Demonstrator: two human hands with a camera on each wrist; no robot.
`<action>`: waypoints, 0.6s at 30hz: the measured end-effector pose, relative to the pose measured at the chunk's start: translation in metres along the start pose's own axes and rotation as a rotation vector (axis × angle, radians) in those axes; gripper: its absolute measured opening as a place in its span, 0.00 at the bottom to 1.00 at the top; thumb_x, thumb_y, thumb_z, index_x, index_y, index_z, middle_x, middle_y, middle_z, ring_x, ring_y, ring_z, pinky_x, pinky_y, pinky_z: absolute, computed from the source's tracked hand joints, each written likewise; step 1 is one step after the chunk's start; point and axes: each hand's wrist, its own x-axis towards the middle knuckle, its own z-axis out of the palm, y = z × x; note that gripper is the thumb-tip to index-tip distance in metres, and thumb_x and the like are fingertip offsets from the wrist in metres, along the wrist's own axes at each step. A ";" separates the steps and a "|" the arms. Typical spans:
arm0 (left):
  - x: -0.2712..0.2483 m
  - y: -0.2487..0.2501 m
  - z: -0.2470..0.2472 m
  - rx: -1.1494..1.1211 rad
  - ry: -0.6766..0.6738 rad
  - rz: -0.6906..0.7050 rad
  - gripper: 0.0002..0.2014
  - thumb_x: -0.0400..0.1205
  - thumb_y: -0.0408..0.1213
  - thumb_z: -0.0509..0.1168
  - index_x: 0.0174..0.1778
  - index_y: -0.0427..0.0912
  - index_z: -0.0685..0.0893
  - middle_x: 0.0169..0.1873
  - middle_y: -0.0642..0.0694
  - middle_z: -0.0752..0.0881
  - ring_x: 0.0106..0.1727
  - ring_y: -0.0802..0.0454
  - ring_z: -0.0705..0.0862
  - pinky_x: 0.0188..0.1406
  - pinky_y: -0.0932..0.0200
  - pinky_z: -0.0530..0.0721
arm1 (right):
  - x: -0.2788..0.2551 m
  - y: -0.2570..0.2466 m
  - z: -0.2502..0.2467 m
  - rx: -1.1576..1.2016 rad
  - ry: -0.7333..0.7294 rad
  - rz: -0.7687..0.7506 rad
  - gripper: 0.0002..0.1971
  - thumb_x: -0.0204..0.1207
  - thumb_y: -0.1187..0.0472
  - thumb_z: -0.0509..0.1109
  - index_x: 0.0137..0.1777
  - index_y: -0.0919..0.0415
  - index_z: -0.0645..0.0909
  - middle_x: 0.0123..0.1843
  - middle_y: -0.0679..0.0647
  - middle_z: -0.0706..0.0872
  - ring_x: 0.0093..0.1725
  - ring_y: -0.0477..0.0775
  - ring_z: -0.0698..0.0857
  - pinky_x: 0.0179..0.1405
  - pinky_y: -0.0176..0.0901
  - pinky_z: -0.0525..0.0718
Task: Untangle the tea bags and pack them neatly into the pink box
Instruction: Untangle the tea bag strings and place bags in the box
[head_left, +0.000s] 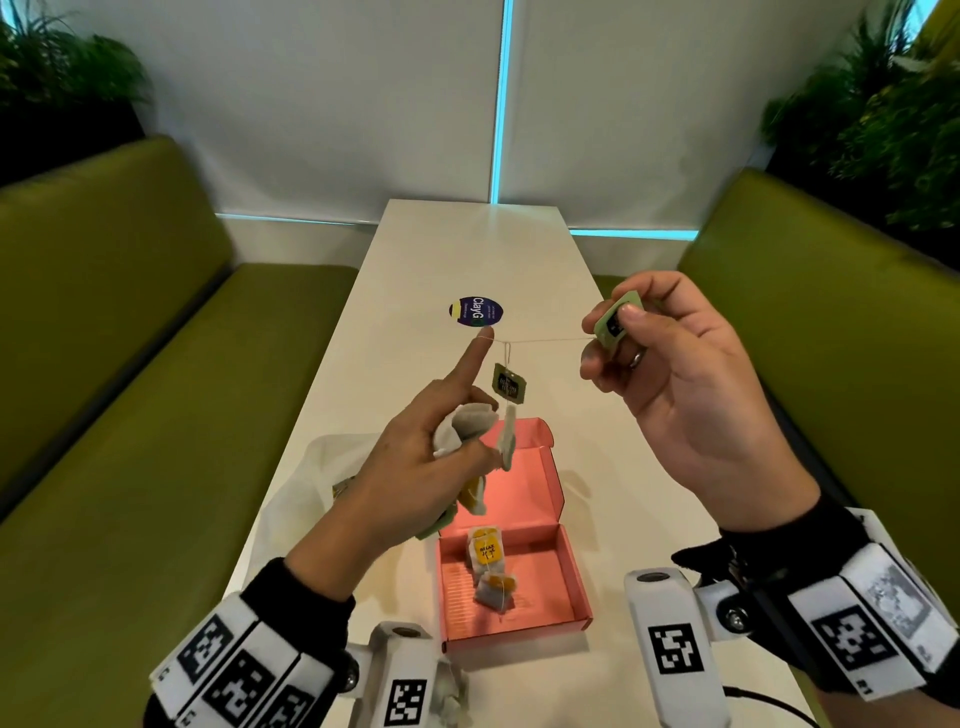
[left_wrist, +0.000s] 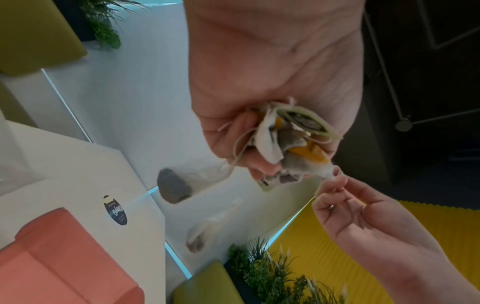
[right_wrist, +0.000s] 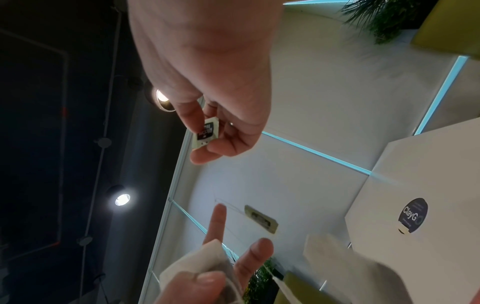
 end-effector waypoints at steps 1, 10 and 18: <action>0.001 -0.001 0.001 -0.006 0.020 -0.001 0.37 0.72 0.35 0.63 0.73 0.74 0.62 0.49 0.55 0.79 0.43 0.64 0.81 0.40 0.73 0.79 | 0.001 0.000 0.000 0.003 0.002 -0.001 0.11 0.79 0.72 0.55 0.42 0.58 0.74 0.32 0.51 0.86 0.25 0.51 0.81 0.27 0.37 0.74; 0.006 -0.001 0.011 -0.041 -0.044 -0.069 0.40 0.73 0.34 0.64 0.72 0.80 0.59 0.39 0.49 0.83 0.33 0.51 0.86 0.45 0.60 0.87 | 0.003 -0.002 0.000 0.033 0.006 -0.012 0.10 0.78 0.72 0.56 0.42 0.57 0.74 0.32 0.51 0.86 0.25 0.51 0.81 0.27 0.37 0.73; 0.001 0.000 0.006 0.023 -0.166 -0.083 0.40 0.73 0.37 0.59 0.77 0.75 0.54 0.40 0.45 0.89 0.46 0.49 0.88 0.61 0.48 0.82 | 0.004 -0.003 -0.010 0.048 0.062 0.002 0.12 0.79 0.72 0.54 0.41 0.57 0.74 0.31 0.51 0.85 0.25 0.51 0.80 0.30 0.39 0.73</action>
